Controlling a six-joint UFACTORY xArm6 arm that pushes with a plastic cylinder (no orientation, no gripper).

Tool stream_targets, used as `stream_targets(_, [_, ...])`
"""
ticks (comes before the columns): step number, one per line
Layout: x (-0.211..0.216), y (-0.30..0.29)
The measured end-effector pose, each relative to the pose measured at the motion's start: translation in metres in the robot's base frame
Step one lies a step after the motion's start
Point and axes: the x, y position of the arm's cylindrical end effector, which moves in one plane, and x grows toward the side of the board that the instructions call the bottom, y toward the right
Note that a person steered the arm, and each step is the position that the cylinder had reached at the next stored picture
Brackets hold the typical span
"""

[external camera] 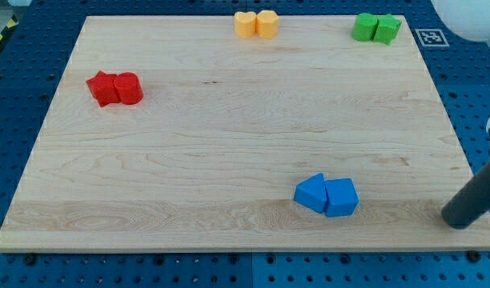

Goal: Place your arm to the bottom of the blue cube

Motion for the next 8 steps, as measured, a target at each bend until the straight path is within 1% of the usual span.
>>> stream_targets(2, [0.011,-0.083])
stream_targets(3, [0.015,-0.1])
stream_targets(5, [0.004,-0.1])
stream_targets(8, [0.007,-0.105])
